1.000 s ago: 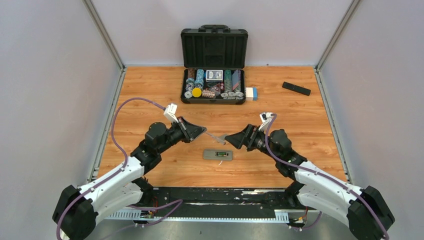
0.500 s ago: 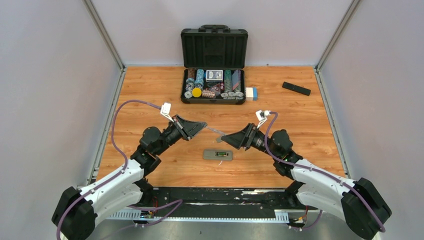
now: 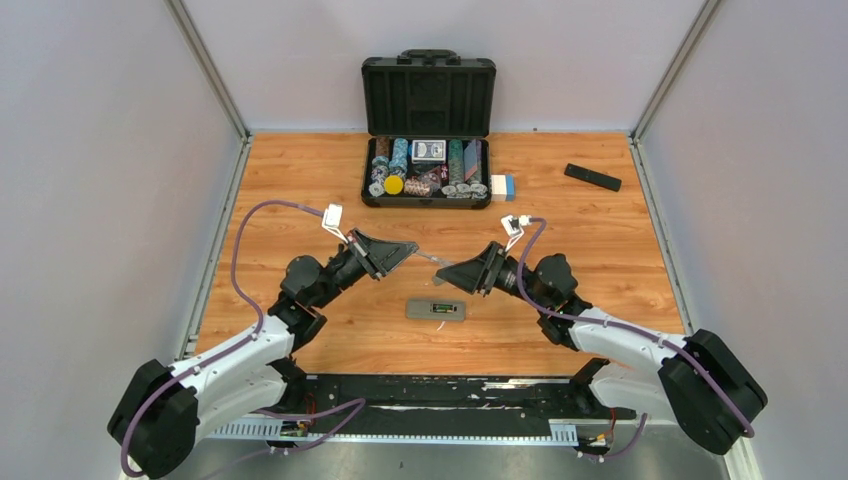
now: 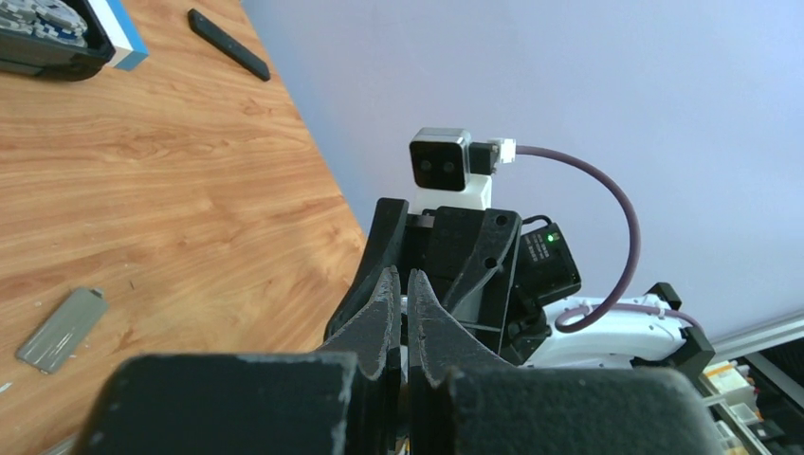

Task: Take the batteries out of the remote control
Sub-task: Adjust the screwdriver.

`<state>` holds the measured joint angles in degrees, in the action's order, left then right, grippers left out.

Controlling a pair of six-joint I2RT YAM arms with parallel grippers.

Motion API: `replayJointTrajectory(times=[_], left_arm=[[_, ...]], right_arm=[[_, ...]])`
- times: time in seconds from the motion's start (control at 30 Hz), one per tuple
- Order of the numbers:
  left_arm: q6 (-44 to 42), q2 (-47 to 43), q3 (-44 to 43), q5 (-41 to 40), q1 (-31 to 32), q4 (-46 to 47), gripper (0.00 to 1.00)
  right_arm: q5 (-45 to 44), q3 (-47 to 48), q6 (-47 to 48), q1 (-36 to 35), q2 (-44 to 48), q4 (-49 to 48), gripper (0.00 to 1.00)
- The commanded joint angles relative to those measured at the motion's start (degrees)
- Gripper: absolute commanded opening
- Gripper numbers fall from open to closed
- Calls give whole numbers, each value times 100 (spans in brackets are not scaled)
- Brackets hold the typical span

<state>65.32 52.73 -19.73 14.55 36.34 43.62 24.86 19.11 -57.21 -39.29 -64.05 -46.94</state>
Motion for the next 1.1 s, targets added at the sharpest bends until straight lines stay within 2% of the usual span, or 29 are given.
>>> replayJointTrajectory(times=[0.0,0.1,0.23,0.33,0.47,0.57,0.6,0.63,0.67,0.73,0.8,0.87,1.07], left_arm=[[98,-71,86,18,4,367,0],[82,-126,104,-52,2,314,0],[72,-111,100,-65,2,305,0],[80,-73,96,-52,2,348,0],[69,-62,95,-41,-4,349,0],[-30,-98,86,24,2,212,0],[-97,-128,59,38,-3,88,0],[-191,-174,22,33,-4,-110,8],[-311,-232,-49,10,-6,-387,23],[-665,-367,-282,-68,-4,-1177,68],[-1173,-483,-635,-173,-11,-2159,89],[-1960,-550,-1109,-347,-20,-3341,99],[-3765,-170,-2400,-339,-75,-5459,100]], right_arm=[[107,264,-65,11,-4,-704,56],[35,231,-89,10,53,-747,58],[66,206,-127,9,71,-858,48],[118,198,-173,9,27,-936,36],[19,148,-181,9,47,-914,14],[-125,163,5,11,233,-515,0],[-156,198,119,9,331,-285,0],[-202,261,254,9,435,-32,0],[-228,342,412,13,548,269,0],[-290,517,815,10,771,1087,0],[-329,709,1435,9,979,1865,0],[-282,902,2014,42,1074,2596,0],[510,1421,3217,146,1118,3868,0]])
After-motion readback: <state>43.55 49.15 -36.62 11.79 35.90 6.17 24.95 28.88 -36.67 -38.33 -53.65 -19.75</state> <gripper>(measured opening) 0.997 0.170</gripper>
